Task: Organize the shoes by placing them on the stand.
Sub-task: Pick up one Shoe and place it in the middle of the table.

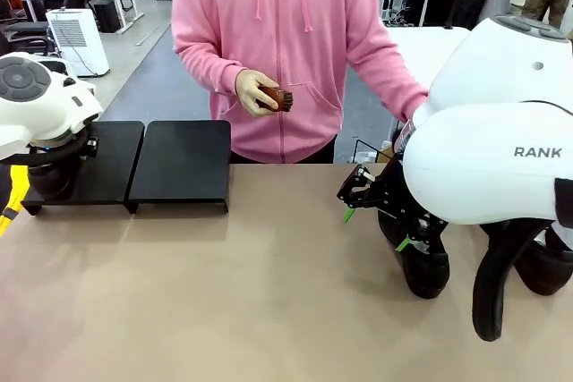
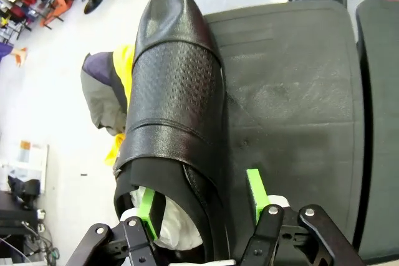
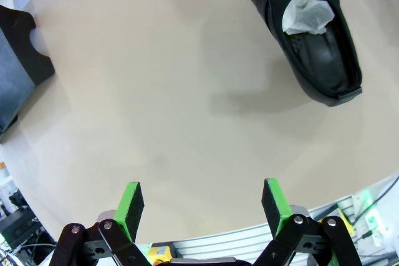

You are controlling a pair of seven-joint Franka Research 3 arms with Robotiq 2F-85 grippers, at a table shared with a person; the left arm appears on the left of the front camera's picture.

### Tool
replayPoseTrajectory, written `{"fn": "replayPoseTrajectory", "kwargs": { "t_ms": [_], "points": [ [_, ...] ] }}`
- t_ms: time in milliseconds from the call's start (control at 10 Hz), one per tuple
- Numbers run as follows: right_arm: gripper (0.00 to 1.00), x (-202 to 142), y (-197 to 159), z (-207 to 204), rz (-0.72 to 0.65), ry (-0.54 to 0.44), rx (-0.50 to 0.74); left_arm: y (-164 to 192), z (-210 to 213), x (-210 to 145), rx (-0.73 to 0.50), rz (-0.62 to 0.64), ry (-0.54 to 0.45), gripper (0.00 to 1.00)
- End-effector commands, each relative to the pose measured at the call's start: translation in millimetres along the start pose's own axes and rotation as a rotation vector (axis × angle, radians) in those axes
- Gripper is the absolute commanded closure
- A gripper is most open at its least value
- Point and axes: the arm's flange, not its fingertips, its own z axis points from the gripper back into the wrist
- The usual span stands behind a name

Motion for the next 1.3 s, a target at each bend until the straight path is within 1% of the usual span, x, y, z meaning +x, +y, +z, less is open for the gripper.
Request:
{"fn": "replayPoseTrajectory", "kwargs": {
  "t_ms": [0, 100, 300, 400, 500, 600, 700, 800, 900, 1000, 1200],
  "points": [
    [0.0, 1, 1, 0, 0.015, 0.001, 0.002, 9, 50, 7, -0.013, 0.03, -0.104, 0.32],
    [0.0, 1, 1, 0, 0.015, 0.001, 0.002, 18, 73, 9, -0.024, 0.06, -0.15, 0.32],
    [0.0, 1, 1, 0, 0.015, 0.001, 0.002, 26, 113, 0, -0.092, 0.099, -0.196, 0.32],
    [0.0, 1, 1, 0, 0.015, 0.001, 0.002, 25, 133, -7, -0.182, 0.065, -0.165, 0.32],
    [0.0, 1, 1, 0, 0.015, 0.001, 0.002, 22, 148, -13, -0.243, 0.022, -0.133, 0.32],
    [0.0, 1, 1, 0, 0.015, 0.001, 0.002, 13, 166, -19, -0.388, -0.053, -0.014, 0.32],
    [0.0, 1, 1, 0, 0.015, 0.001, 0.002, 8, 175, -21, -0.472, -0.093, 0.053, 0.32],
    [0.0, 1, 1, 0, 0.015, 0.001, 0.002, 5, 183, -21, -0.529, -0.135, 0.085, 0.32],
    [0.0, 1, 1, 0, 0.015, 0.001, 0.002, 1, 191, -22, -0.566, -0.19, 0.095, 0.32],
    [0.0, 1, 1, 0, 0.015, 0.001, 0.002, -1, 196, -22, -0.568, -0.216, 0.093, 0.32],
    [0.0, 1, 1, 0, 0.015, 0.001, 0.002, -4, 203, -20, -0.615, -0.272, 0.109, 0.32]
  ]
}}
